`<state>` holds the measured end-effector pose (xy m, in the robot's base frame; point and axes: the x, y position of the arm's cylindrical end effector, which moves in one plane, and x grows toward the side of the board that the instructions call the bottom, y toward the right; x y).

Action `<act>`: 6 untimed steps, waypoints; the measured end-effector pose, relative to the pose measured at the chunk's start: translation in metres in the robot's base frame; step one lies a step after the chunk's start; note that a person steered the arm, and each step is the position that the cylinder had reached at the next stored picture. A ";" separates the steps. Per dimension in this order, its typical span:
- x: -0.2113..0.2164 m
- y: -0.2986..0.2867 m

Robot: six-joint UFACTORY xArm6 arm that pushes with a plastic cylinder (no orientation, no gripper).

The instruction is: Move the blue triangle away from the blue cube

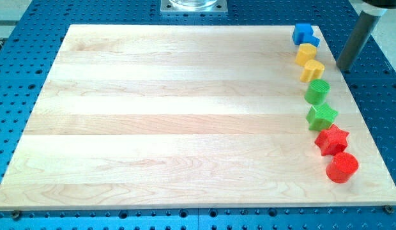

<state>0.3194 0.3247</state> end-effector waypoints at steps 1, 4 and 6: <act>-0.041 -0.005; -0.027 -0.103; -0.060 -0.174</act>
